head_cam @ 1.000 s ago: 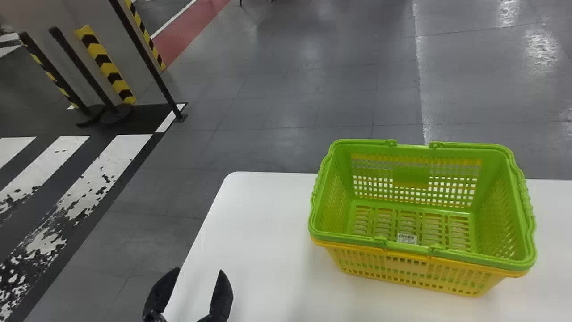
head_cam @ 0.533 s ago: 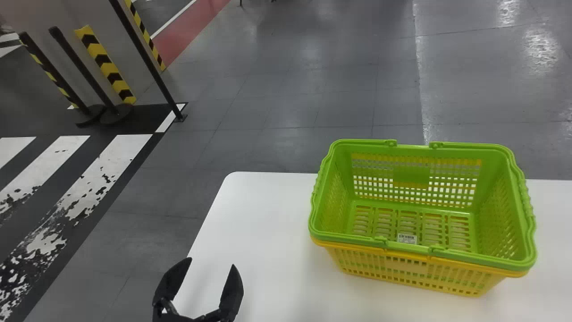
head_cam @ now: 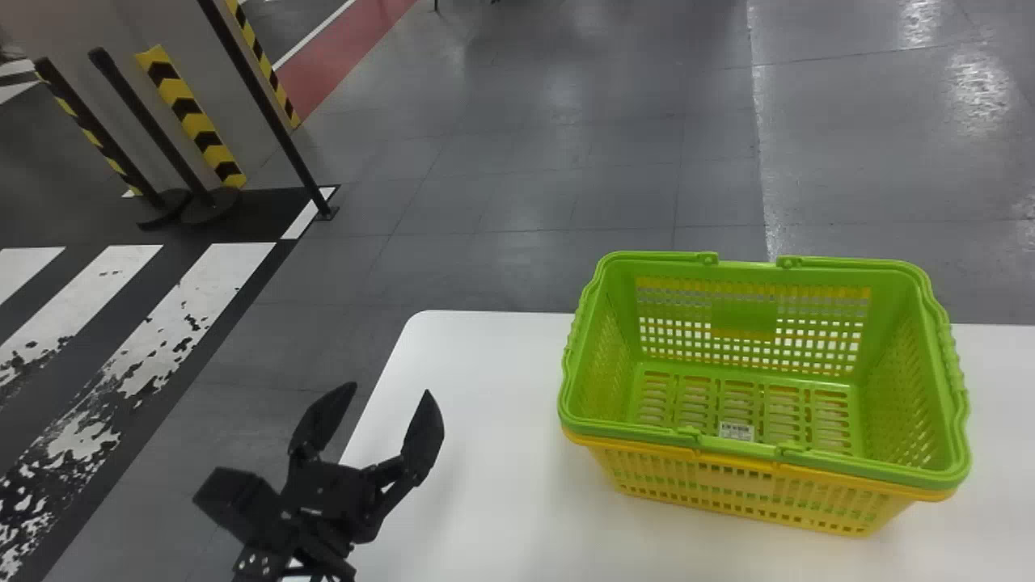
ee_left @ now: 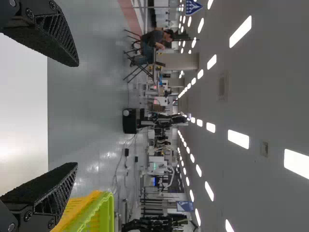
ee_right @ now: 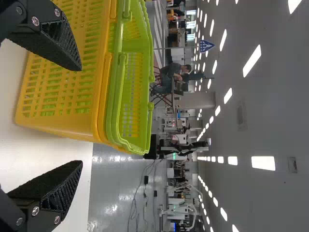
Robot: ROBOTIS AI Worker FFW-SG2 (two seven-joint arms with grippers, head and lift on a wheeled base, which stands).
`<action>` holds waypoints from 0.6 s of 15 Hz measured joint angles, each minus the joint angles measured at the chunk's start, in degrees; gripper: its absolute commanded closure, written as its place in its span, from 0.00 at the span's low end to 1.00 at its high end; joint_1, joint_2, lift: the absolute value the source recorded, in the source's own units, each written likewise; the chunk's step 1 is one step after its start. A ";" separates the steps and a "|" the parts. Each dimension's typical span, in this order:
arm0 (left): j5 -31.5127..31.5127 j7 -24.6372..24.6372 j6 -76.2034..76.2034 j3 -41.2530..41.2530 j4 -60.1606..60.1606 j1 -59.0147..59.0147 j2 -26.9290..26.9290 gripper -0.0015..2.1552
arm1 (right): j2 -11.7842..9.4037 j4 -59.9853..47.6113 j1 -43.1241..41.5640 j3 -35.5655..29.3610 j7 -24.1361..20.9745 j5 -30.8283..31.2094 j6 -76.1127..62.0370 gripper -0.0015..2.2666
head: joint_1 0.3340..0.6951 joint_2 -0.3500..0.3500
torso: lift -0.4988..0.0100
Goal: Grasp handle with right gripper to insert into left gripper then lift and swing left to center
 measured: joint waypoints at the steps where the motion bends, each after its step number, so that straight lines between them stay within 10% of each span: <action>1: 0.40 -0.46 4.03 0.57 -0.99 -1.52 0.12 0.03 | 0.00 0.00 0.03 0.03 0.00 0.03 0.00 0.06 | 1.00 1.00 | 0.80; 9: 3.62 -10.98 42.46 5.35 -3.53 -18.76 1.11 0.03 | -0.02 -0.31 0.31 0.54 0.00 1.13 1.13 0.06 | 1.00 0.95 | 0.80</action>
